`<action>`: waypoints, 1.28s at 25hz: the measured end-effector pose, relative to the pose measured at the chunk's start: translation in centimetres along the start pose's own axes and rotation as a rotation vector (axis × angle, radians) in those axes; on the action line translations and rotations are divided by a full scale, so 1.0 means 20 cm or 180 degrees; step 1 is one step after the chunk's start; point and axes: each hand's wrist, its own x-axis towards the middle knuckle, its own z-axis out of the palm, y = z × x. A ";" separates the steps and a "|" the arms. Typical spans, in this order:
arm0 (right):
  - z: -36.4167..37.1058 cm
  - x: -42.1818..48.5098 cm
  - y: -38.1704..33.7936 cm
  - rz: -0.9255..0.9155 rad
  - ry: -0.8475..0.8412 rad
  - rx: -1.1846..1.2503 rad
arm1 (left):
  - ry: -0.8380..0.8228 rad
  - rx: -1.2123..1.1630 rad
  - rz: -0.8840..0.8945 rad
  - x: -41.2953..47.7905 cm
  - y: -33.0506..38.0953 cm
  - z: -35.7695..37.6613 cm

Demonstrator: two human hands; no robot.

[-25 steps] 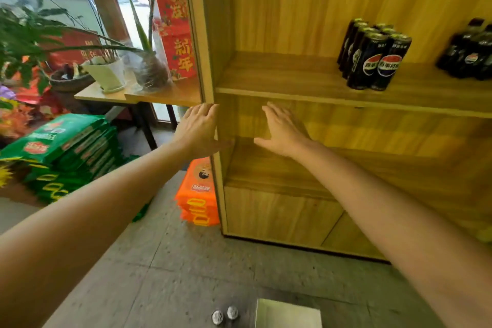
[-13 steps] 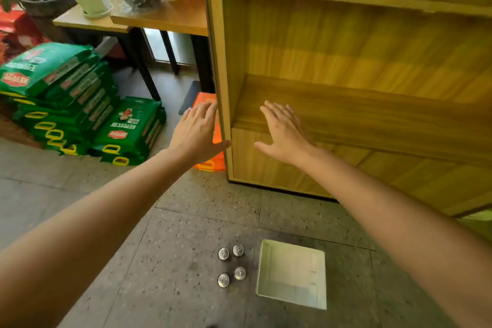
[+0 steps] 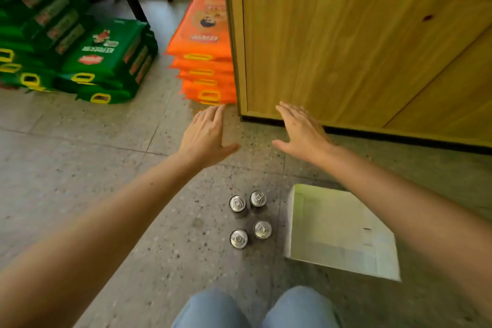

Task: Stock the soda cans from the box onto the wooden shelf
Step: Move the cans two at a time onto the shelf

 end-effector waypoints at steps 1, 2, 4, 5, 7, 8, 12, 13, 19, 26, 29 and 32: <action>0.17 0.00 0.04 0.0001 -0.0012 0.0086 | -0.0065 -0.0013 -0.0002 -0.02 -0.03 0.17; 0.35 0.01 0.08 -0.0019 -0.0036 0.0171 | -0.0126 -0.0018 0.0005 -0.03 -0.06 0.35; 0.65 0.00 0.14 -0.0027 -0.0136 0.0364 | -0.0238 -0.0037 0.0005 -0.06 -0.11 0.63; 0.79 -0.01 0.17 -0.0027 -0.0191 0.0452 | -0.0318 -0.0051 0.0006 -0.08 -0.14 0.76; 1.02 -0.04 0.24 -0.0139 -0.0240 0.0499 | -0.0426 -0.0151 -0.0033 -0.11 -0.17 0.98; 1.12 -0.05 0.26 -0.0189 -0.0252 0.0521 | -0.0468 -0.0198 -0.0059 -0.13 -0.19 1.07; 1.41 -0.08 0.31 -0.0018 -0.0442 0.0873 | -0.0672 -0.0652 -0.0228 -0.21 -0.25 1.36; 1.46 -0.08 0.32 0.0050 -0.0429 0.0976 | -0.0667 -0.0766 -0.0261 -0.23 -0.27 1.41; 1.65 -0.03 0.36 0.0256 -0.0339 0.1686 | -0.0271 -0.2091 -0.0677 -0.22 -0.28 1.67; 1.77 0.04 0.37 0.0362 0.0102 0.2209 | 0.0158 -0.2990 -0.0890 -0.18 -0.26 1.80; 1.69 0.05 0.35 0.0526 0.0180 0.2375 | 0.0143 -0.3146 -0.0791 -0.15 -0.26 1.72; 1.44 0.02 0.30 0.0515 0.0019 0.2521 | 0.0234 -0.3217 -0.0710 -0.12 -0.23 1.45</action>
